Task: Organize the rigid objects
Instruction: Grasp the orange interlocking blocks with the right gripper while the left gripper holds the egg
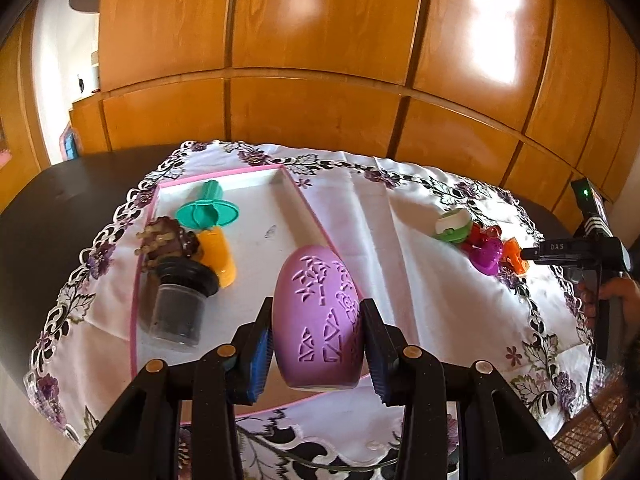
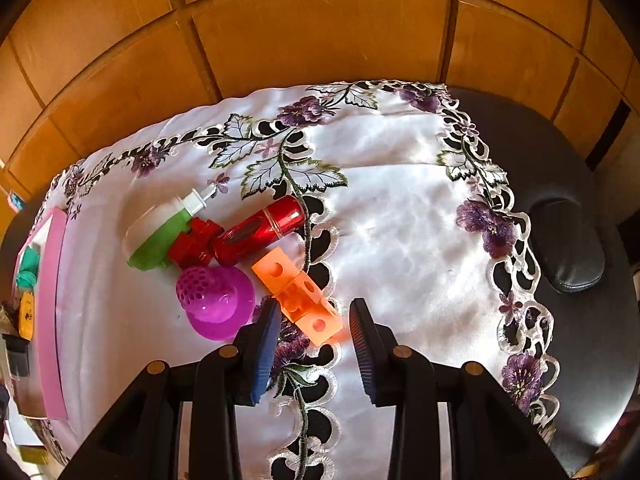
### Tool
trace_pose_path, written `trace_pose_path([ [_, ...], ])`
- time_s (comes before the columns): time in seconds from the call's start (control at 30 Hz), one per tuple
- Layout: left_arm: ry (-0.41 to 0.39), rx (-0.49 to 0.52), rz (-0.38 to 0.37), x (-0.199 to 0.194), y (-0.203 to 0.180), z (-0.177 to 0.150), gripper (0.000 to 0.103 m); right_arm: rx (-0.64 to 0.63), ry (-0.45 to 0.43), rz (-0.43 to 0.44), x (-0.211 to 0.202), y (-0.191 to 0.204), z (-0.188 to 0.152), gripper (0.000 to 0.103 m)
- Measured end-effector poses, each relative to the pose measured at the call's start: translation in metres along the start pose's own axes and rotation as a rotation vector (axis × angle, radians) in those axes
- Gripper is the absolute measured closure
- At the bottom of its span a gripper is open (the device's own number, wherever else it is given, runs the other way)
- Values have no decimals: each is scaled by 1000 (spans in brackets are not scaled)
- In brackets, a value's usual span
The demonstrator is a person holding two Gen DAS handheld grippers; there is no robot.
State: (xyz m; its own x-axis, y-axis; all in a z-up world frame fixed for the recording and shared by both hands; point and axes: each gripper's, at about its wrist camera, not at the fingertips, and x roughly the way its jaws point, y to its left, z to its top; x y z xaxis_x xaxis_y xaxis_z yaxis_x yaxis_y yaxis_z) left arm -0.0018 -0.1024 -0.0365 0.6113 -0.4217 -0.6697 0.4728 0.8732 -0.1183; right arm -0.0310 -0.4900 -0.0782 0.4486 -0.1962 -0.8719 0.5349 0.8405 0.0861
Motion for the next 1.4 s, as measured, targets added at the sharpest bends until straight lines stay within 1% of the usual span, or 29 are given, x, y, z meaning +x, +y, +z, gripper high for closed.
trace_pose_path([
  [0.2, 7, -36, 15, -2, 16, 0, 62, -55, -5, 13, -5, 12, 0, 67],
  [0.23, 10, -40, 15, -2, 18, 0, 62, -78, -4, 13, -5, 16, 0, 65],
  [0.27, 11, -43, 15, -2, 19, 0, 62, -106, 3, 16, -4, 22, 0, 61],
  [0.33, 12, -45, 14, -2, 19, 0, 62, -163, 25, 0, -1, 31, -1, 60],
  [0.37, 12, -44, 12, -2, 19, 0, 62, -209, 28, -22, 3, 37, -2, 60],
  [0.43, 11, -40, 9, -3, 18, 0, 62, -267, 32, -92, 9, 45, -2, 60],
  [0.53, 17, -35, 8, -1, 16, -1, 62, -292, 28, -141, 18, 47, 3, 60],
  [0.6, 25, -34, 11, 1, 15, -1, 62, -328, 29, -208, 31, 48, 8, 60],
  [0.63, 28, -33, 13, 1, 15, -1, 62, -339, 26, -223, 36, 47, 9, 60],
  [0.67, 29, -33, 15, 2, 15, -1, 62, -340, 30, -223, 42, 45, 11, 60],
  [0.73, 36, -29, 23, 3, 15, -1, 62, -305, 5, -166, 44, 38, 14, 62],
  [0.77, 40, -29, 26, 5, 14, -2, 62, -283, 4, -147, 45, 34, 15, 66],
  [0.8, 44, -29, 27, 6, 13, -2, 62, -264, 2, -142, 45, 31, 17, 78],
  [0.9, 49, -21, 24, 9, 9, -2, 62, -212, 12, -97, 47, 19, 22, 78],
  [1.0, 50, -8, 22, 10, 4, -3, 62, -208, 18, -95, 50, 17, 22, 78],
  [1.13, 52, 5, 25, 10, 1, -4, 62, -158, 31, -60, 53, 11, 23, 78],
  [1.4, 40, 15, 38, 4, -1, -4, 62, -159, 13, -70, 51, 12, 20, 77],
])
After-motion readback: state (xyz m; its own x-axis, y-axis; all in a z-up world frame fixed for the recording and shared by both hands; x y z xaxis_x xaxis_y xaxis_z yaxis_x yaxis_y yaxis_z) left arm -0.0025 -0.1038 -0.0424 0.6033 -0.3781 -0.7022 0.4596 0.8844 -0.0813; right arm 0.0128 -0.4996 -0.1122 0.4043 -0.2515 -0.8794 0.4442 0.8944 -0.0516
